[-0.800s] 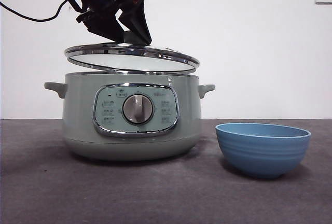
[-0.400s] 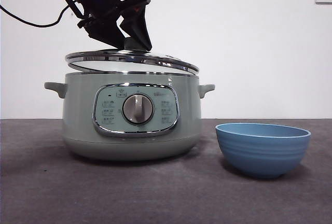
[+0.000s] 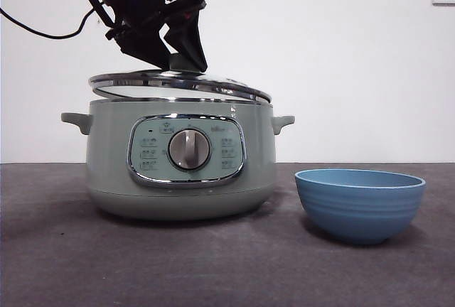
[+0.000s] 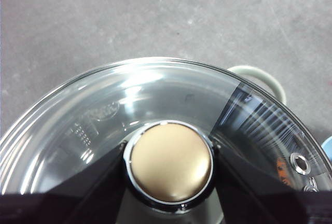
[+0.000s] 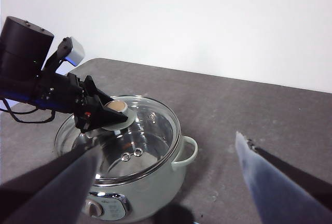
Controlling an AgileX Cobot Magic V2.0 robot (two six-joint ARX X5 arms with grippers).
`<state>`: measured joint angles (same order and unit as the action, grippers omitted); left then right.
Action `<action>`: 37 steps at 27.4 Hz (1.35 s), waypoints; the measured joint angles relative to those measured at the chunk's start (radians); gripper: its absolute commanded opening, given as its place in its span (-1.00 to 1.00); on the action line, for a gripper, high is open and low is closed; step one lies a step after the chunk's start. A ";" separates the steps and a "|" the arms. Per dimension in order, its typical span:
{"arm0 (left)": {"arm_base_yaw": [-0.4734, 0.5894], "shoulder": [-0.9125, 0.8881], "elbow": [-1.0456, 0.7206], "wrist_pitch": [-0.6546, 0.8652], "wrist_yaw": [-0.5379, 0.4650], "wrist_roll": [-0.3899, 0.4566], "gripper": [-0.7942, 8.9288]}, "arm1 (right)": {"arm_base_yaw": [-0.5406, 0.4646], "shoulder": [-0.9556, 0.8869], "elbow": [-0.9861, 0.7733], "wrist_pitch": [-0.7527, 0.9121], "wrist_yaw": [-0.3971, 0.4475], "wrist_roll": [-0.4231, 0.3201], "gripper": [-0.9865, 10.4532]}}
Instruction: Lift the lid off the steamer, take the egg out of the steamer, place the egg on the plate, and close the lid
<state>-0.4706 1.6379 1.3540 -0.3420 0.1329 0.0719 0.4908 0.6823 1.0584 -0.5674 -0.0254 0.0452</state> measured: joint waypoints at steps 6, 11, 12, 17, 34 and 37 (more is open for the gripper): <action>0.000 0.015 0.000 -0.002 0.001 -0.002 -0.85 | 0.000 0.000 0.000 0.000 -0.001 0.000 -0.05; 0.000 0.020 0.001 -0.010 0.005 -0.003 -0.85 | 0.000 0.000 0.000 0.000 -0.001 0.000 -0.05; 0.000 0.021 0.004 -0.014 0.005 -0.003 -0.85 | 0.000 0.000 0.000 0.000 -0.001 0.000 -0.05; 0.000 0.029 0.020 -0.043 0.005 -0.002 -0.75 | 0.000 0.000 0.000 0.000 -0.001 0.000 -0.05; 0.006 -0.024 0.028 -0.136 0.000 0.004 0.26 | 0.000 0.000 0.000 -0.074 -0.001 0.000 -0.05; 0.007 -0.089 0.051 -0.213 0.000 0.006 0.26 | 0.000 0.000 0.000 -0.097 -0.021 0.000 -0.06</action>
<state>-0.4633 1.5490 1.4055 -0.5549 0.1329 0.0780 0.4908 0.6823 1.0584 -0.6643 -0.0460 0.0452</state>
